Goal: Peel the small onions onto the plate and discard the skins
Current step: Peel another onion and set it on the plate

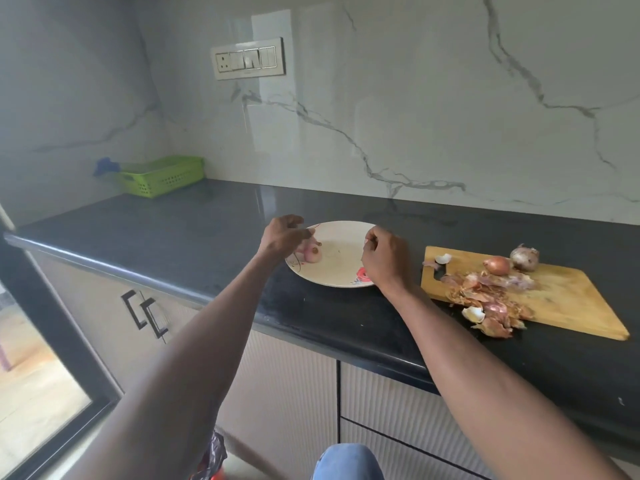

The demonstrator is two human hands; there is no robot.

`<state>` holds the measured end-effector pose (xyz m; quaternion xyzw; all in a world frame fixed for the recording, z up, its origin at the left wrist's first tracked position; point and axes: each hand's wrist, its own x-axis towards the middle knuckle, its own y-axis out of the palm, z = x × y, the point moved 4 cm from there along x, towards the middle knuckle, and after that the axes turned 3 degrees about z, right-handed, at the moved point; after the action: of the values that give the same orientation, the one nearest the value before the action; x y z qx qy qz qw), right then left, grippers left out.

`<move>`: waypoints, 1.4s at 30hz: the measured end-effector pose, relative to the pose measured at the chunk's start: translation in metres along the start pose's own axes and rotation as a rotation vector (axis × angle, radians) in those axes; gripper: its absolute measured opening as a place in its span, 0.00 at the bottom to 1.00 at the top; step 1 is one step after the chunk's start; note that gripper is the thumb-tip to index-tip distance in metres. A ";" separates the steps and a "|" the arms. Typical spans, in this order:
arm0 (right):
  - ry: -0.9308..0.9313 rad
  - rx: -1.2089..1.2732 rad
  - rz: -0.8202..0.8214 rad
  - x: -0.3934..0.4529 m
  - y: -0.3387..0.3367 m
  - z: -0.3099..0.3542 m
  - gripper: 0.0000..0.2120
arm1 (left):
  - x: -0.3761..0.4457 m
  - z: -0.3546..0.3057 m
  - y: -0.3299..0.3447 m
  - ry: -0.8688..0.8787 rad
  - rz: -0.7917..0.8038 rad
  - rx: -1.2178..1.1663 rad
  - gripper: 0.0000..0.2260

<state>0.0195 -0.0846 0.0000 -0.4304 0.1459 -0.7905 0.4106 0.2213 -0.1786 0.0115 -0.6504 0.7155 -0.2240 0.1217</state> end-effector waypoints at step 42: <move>0.431 -0.066 0.256 0.008 -0.184 -0.176 0.18 | -0.052 -0.151 0.258 0.520 0.237 0.034 0.11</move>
<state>-0.2193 0.0018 0.0085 -0.2431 0.3090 -0.8004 0.4525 -0.0685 -0.0894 0.0133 -0.4808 0.7900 -0.3792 -0.0298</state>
